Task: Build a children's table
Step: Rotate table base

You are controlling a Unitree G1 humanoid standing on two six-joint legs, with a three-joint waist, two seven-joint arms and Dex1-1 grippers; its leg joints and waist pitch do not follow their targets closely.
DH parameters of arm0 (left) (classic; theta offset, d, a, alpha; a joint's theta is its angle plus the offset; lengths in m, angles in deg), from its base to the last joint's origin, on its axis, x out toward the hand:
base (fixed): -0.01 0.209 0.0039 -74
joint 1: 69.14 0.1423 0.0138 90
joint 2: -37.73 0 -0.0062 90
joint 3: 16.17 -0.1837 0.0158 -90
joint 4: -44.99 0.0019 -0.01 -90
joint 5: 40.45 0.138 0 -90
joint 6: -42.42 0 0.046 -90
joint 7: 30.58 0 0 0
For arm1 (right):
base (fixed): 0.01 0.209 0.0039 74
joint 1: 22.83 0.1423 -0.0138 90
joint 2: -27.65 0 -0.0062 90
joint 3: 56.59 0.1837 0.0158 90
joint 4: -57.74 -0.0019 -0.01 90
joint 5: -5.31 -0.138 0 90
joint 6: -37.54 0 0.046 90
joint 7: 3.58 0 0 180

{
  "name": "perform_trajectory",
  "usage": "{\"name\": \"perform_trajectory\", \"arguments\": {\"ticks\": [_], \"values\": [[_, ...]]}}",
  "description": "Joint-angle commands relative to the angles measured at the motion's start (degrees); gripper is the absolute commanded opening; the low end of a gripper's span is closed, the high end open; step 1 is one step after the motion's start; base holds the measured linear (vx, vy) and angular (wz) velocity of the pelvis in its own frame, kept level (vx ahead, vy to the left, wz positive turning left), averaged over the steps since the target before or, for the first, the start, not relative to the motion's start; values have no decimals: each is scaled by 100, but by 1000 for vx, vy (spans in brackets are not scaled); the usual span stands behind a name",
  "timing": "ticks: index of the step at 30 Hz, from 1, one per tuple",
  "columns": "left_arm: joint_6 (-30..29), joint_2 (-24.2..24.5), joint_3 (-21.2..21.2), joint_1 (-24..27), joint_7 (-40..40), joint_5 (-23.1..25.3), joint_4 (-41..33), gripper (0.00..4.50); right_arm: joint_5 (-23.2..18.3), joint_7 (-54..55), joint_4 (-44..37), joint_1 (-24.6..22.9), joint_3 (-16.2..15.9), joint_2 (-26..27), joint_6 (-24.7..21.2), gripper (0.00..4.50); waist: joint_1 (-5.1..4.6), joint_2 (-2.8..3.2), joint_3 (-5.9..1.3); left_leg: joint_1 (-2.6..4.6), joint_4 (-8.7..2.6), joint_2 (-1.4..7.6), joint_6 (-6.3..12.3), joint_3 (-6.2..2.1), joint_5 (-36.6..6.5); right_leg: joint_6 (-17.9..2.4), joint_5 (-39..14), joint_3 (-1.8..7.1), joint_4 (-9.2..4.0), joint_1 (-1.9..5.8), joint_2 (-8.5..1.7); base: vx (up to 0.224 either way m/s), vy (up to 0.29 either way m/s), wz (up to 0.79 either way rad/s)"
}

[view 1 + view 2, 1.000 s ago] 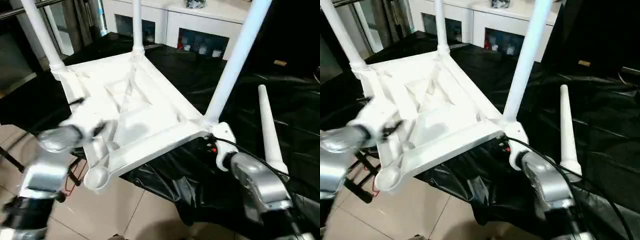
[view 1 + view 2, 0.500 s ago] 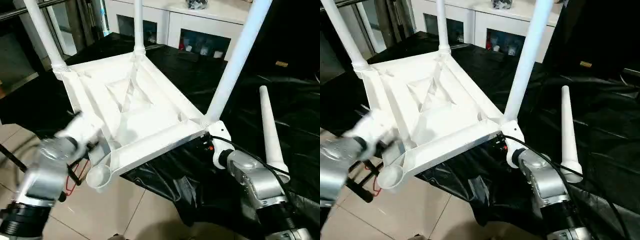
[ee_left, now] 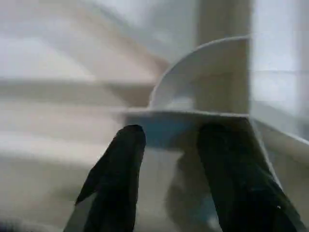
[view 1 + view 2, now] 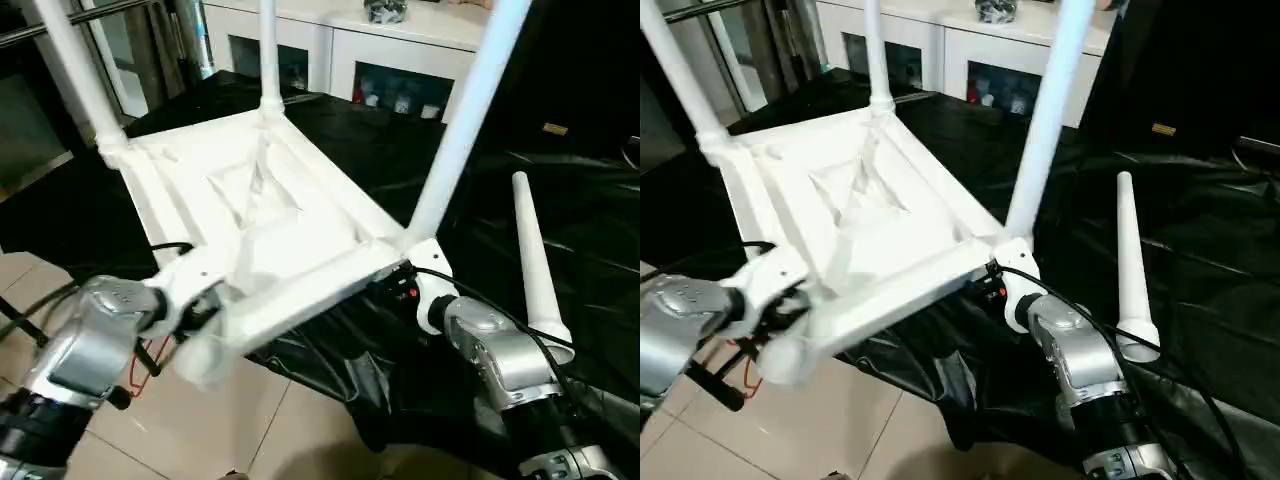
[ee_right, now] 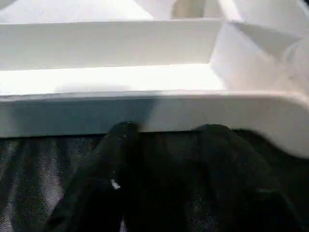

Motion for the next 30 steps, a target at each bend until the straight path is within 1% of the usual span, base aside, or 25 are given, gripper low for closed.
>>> {"name": "perform_trajectory", "arguments": {"ticks": [1, 2, 4, 5, 6, 7, 8, 10, 11, 12, 13, 14, 15, 16, 17, 18, 19, 20, 21, 22, 23, 27, 28, 29, 30], "values": [[29, -322, -483, -54, -430, -442, -58, 176, -20, -27, -16, 158, -50, 69, 91, 216, 20, 43, -348, 18, -425, 73, -50, -4, -752, -1229, -708, 236, -355, 269, -355, 0, 0, 0], [79, -507, -560, -184, -533, -547, 21, 163, -20, -29, -14, 164, -55, 73, 92, 213, 29, 44, -351, 23, -412, 74, -36, 11, -701, -1257, -568, 241, -347, 268, -346, 0, 0, 0], [171, -668, -630, -313, -613, -607, 146, 149, -16, -31, -11, 172, -56, 75, 92, 200, 44, 30, -355, 22, -405, 58, -18, 15, -697, -1236, -593, 239, -354, 280, -342, 0, 0, 0], [287, -734, -663, -379, -608, -583, 243, 135, -16, -33, -12, 177, -54, 74, 91, 177, 54, 29, -349, 16, -408, 54, -4, 14, -698, -1200, -687, 241, -372, 285, -349, 0, 0, 0], [436, -867, -694, -509, -564, -542, 454, 123, -16, -37, -10, 185, -46, 67, 92, 171, 62, 36, -352, 9, -409, 57, -7, 8, -694, -1171, -745, 240, -377, 289, -350, 0, 0, 0], [509, -939, -707, -580, -535, -523, 572, 123, -16, -39, -8, 189, -41, 62, 93, 171, 69, 51, -354, 19, -406, 57, -10, 12, -707, -1158, -763, 241, -382, 280, -346, 0, 0, 0], [788, -1157, -744, -783, -508, -514, 945, 108, -14, -40, -25, 182, -19, 39, 92, 157, 95, 65, -343, 44, -404, 51, -17, 24, -781, -1130, -842, 242, -417, 252, -330, 0, 0, 0], [950, -1334, -758, -951, -422, -474, 1267, 102, -12, -37, -78, 152, -4, 13, 76, 143, 133, 48, -352, 64, -402, 52, -23, 27, -866, -1086, -986, 248, -433, 252, -337, 0, 0, 0], [1102, -1529, -759, -1135, -324, -460, 1605, 80, -13, -29, -134, 119, 19, -15, 58, 126, 157, 87, -354, 68, -405, 68, -50, 21, -921, -1083, -1059, 258, -428, 251, -357, 0, 0, 0], [1135, -1574, -755, -1175, -302, -459, 1677, 80, -14, -26, -146, 111, 26, -21, 54, 126, 148, 73, -343, 49, -415, 61, -52, 21, -929, -1054, -1116, 251, -449, 260, -351, 0, 0, 0], [1359, -1906, -735, -1453, -215, -492, 2134, 72, -14, 15, -239, 50, 79, -61, 23, 123, 154, 59, -354, 44, -414, 61, -60, 17, -917, -1032, -1115, 248, -442, 276, -353, 0, 0, 0], [1418, -2012, -721, -1533, -193, -506, 2261, 68, -15, 28, -270, 30, 96, -73, 12, 120, 194, 45, -365, 93, -397, 60, -42, 34, -928, -1007, -1133, 255, -463, 242, -350, 0, 0, 0], [1474, -2130, -714, -1625, -137, -502, 2410, 59, -18, 39, -311, 5, 117, -87, -7, 99, 206, 38, -376, 54, -401, 61, -18, 26, -867, -1020, -1076, 260, -445, 280, -364, 0, 0, 0], [1505, -2197, -710, -1678, -97, -496, 2499, 59, -21, 44, -335, -10, 129, -95, -20, 99, 220, 38, -392, 27, -399, 64, -3, 16, -759, -1031, -944, 257, -422, 304, -374, 0, 0, 0], [1587, -2352, -703, -1783, -28, -494, 2700, 48, -16, 73, -398, -45, 159, -118, -41, 88, 214, 31, -398, -16, -390, 55, 51, 11, -572, -1035, -647, 244, -403, 321, -363, 0, 0, 0], [1661, -2437, -694, -1844, 19, -483, 2845, 48, -16, 91, -420, -55, 180, -130, -51, 88, 223, 32, -411, -6, -383, 65, 63, 6, -546, -1060, -553, 241, -382, 323, -373, 0, 0, 0], [1924, -2734, -682, -2043, 222, -418, 3374, 25, 3, 172, -522, -92, 260, -183, -76, 80, 197, 124, -416, -12, -363, 48, 83, 13, -507, -1080, -350, 238, -401, 315, -346, 0, 0, 0], [2079, -2874, -673, -2144, 322, -376, 3667, 17, 19, 212, -572, -108, 300, -208, -86, 63, 196, 83, -412, -17, -353, 30, 118, 19, -498, -1082, -287, 240, -415, 321, -333, 0, 0, 0], [2209, -2976, -656, -2209, 444, -336, 3892, 12, 58, 272, -614, -115, 328, -233, -86, 60, 221, 153, -441, -12, -343, 34, 134, 0, -429, -1159, -105, 238, -368, 342, -344, 0, 0, 0], [2297, -3034, -651, -2245, 532, -302, 4029, 9, 93, 331, -645, -120, 352, -249, -86, 60, 207, 126, -430, -23, -345, 34, 160, 5, -422, -1162, -68, 234, -392, 339, -339, 0, 0, 0], [2472, -3156, -621, -2333, 712, -230, 4353, 4, 131, 481, -705, -109, 441, -277, -128, 60, 205, 87, -436, -57, -347, 31, 185, -10, -392, -1191, -3, 227, -369, 391, -354, 0, 0, 0], [2793, -3370, -504, -2473, 1132, -149, 4868, 4, 152, 724, -857, -62, 670, -328, -295, 60, 178, 74, -425, -66, -346, 29, 267, -13, -443, -1158, -251, 212, -412, 399, -365, 0, 0, 0], [2927, -3429, -430, -2505, 1322, -144, 4981, 4, 161, 887, -921, -12, 816, -328, -357, 60, 177, 150, -421, -59, -344, 37, 250, -21, -484, -1157, -319, 214, -416, 389, -371, 0, 0, 0], [3011, -3454, -353, -2513, 1428, -172, 4976, 4, 169, 1033, -992, 55, 959, -347, -457, 60, 151, 96, -419, -48, -351, 40, 262, -16, -563, -1145, -450, 212, -439, 385, -359, 0, 0, 0], [3011, -3454, -353, -2513, 1428, -172, 4976, 4, 169, 1033, -992, 55, 959, -347, -457, 60, 148, 99, -415, -48, -357, 41, 257, -16, -574, -1140, -507, 211, -437, 385, -359, 0, 0, 0]]}}
